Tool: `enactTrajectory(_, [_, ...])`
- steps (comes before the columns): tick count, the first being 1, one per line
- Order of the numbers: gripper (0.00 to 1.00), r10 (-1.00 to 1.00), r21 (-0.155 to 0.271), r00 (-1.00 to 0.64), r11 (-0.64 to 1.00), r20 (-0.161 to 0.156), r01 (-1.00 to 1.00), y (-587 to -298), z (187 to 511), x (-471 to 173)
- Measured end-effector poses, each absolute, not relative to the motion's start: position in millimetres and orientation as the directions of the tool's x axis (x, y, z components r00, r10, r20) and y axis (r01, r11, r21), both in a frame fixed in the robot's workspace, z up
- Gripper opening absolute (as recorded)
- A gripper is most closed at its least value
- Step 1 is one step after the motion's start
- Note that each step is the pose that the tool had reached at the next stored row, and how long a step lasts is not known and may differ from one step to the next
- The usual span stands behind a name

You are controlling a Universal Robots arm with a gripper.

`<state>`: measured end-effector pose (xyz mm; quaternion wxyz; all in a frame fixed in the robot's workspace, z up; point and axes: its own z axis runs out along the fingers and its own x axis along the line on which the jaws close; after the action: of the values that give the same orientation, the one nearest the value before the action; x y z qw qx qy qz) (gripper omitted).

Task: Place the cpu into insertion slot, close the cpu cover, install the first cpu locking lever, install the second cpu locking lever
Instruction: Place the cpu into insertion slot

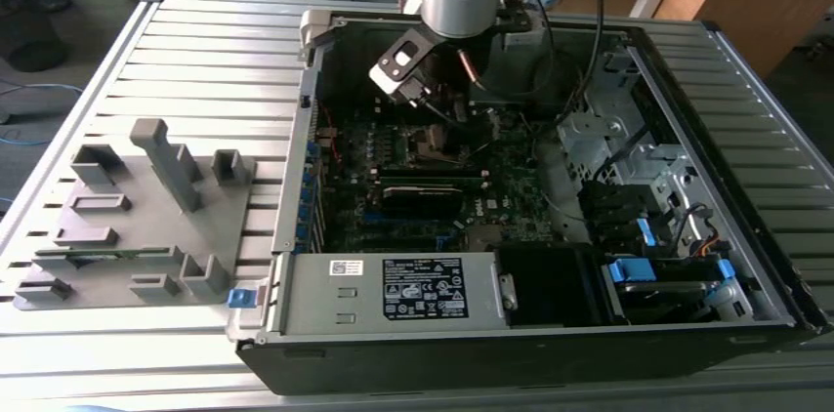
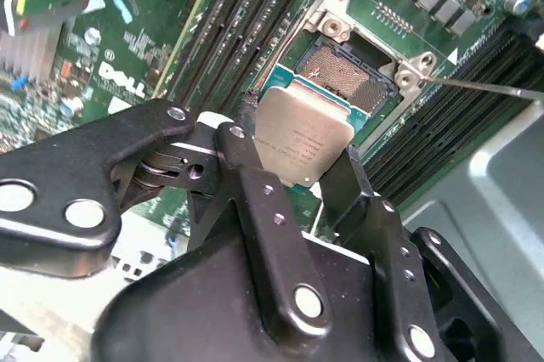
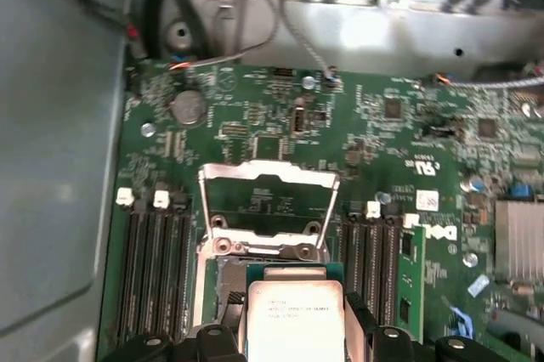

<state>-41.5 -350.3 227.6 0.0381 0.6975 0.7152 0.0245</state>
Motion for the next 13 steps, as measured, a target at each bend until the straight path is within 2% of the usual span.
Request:
enactTrajectory(3, [0.54, 1.000, 0.088, 0.022, -0.020, -0.020, 0.996, -350.4, 227.5, -41.5])
enactTrajectory(13, [0.54, 1.000, 0.103, 0.024, -0.022, -0.020, 0.994, -350.4, 226.3, -42.4])
